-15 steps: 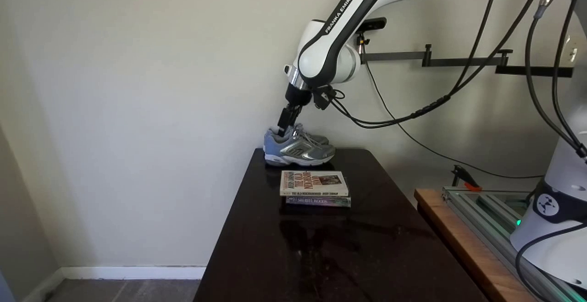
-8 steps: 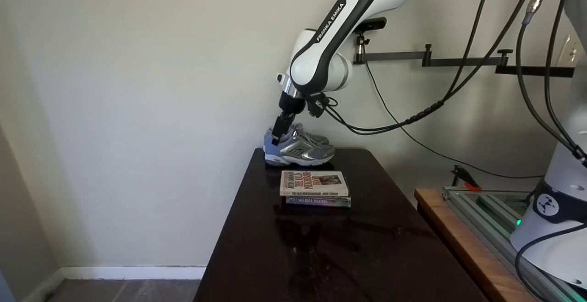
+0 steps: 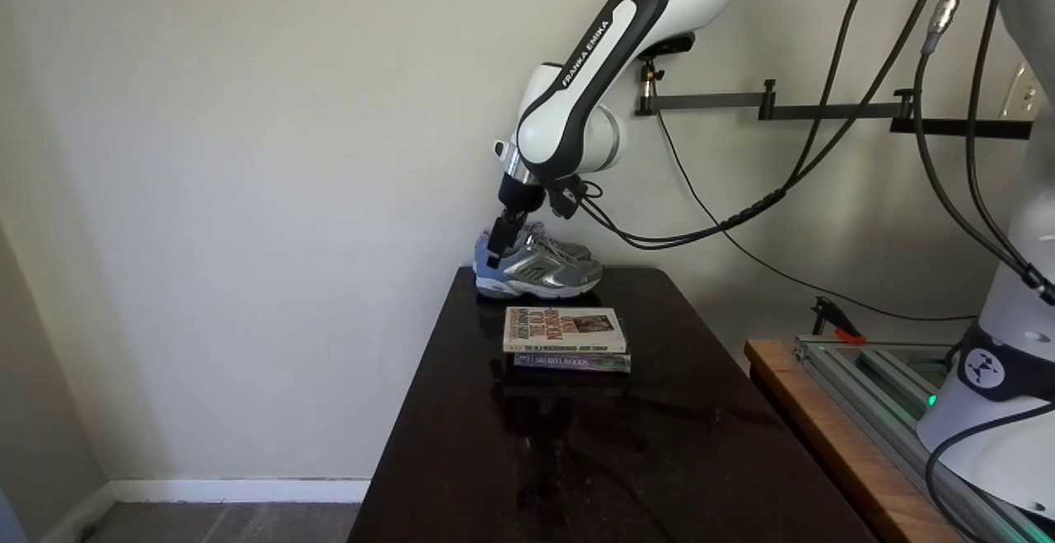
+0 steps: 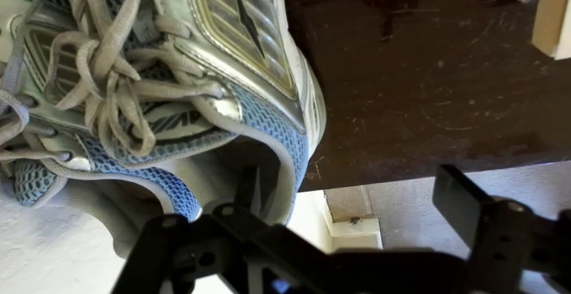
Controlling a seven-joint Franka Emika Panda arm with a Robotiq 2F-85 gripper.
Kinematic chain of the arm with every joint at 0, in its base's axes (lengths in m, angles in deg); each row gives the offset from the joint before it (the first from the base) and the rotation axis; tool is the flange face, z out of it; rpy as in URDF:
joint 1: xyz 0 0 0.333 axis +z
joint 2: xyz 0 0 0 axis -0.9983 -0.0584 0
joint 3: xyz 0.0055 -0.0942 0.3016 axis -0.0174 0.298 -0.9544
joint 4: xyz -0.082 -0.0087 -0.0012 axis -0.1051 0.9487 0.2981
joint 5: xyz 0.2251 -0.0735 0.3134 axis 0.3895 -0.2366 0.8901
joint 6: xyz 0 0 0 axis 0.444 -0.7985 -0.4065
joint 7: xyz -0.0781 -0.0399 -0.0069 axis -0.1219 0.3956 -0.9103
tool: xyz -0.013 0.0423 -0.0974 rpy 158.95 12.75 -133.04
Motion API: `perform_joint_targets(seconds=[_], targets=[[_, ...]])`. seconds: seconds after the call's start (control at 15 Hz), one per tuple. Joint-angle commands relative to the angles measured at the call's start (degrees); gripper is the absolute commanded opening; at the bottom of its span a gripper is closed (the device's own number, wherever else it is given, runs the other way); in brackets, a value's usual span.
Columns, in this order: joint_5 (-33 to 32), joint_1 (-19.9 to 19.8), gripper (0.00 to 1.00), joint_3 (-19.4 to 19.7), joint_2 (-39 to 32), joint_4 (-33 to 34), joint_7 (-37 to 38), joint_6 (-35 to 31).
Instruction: Move the sneakers to the left.
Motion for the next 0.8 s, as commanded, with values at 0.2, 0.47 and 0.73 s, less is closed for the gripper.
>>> perform_joint_targets(seconds=[0.2,0.47,0.73], targets=[[-1.5,0.2,1.00,1.0,-2.8,2.1,-0.7,-0.9],[-1.5,0.1,0.66,0.9,-3.5,2.3,-0.7,-0.9],[-1.3,0.2,0.36,1.0,-3.4,2.2,-0.1,-1.1]])
